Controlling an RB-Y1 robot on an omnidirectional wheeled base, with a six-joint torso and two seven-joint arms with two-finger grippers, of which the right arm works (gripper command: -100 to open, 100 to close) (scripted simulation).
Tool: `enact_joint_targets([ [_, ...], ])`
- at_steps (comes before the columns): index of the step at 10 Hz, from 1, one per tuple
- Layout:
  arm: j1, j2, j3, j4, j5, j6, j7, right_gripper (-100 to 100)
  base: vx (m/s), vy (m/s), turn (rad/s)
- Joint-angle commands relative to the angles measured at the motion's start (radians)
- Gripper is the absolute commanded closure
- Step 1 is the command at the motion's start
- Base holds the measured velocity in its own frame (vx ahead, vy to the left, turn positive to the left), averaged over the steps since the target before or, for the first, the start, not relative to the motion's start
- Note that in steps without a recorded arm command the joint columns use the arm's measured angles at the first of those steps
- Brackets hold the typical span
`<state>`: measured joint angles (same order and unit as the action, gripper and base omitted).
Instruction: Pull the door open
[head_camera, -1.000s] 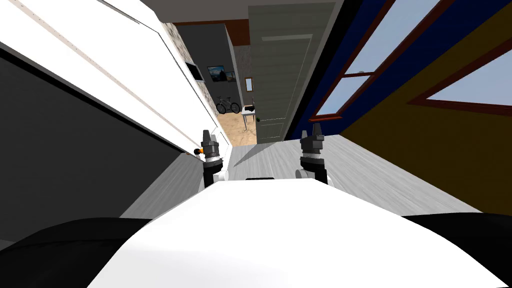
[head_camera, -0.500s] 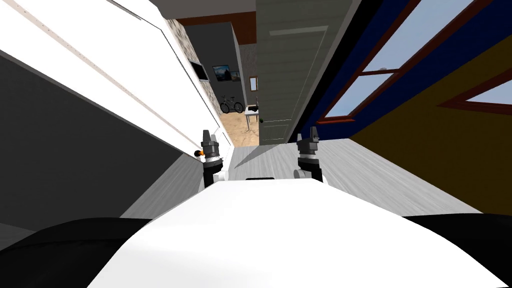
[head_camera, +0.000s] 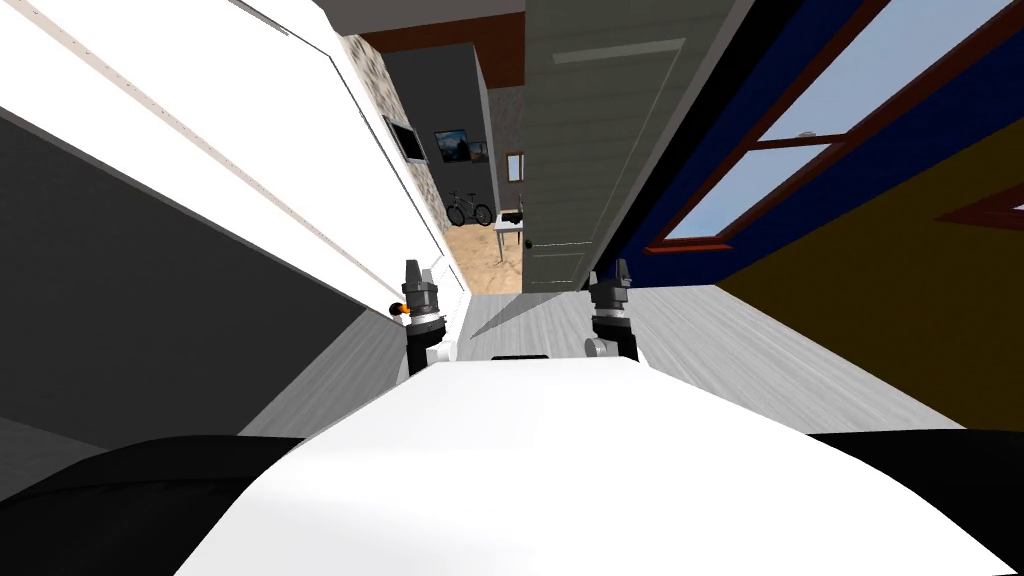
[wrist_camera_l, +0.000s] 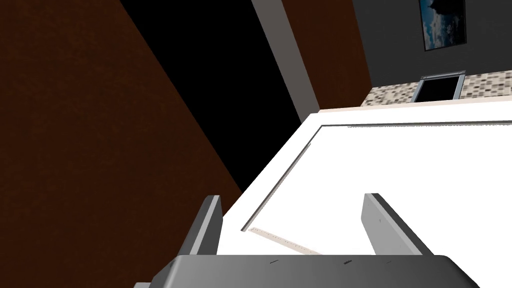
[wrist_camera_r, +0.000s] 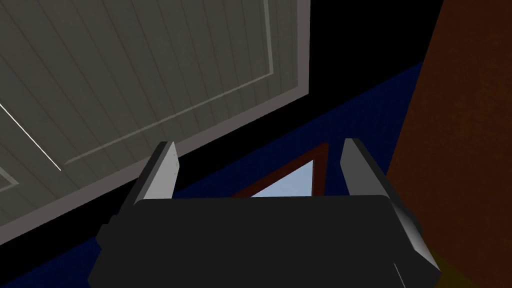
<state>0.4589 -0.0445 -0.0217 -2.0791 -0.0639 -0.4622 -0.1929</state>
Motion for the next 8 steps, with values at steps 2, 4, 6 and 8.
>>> enact_joint_targets([
  [2,-0.012,-0.008,0.002,0.050,-0.028,-0.018,-0.043,-100,0.087,0.001,0.099],
  [4,-0.025,-0.014,0.003,0.091,-0.051,-0.031,-0.078,-100,0.101,0.001,0.088],
  [6,-0.038,-0.021,0.003,0.133,-0.074,-0.044,-0.113,-100,0.091,-0.004,0.095],
  [8,-0.052,-0.026,0.004,0.178,-0.100,-0.058,-0.151,-100,0.100,-0.014,0.094],
])
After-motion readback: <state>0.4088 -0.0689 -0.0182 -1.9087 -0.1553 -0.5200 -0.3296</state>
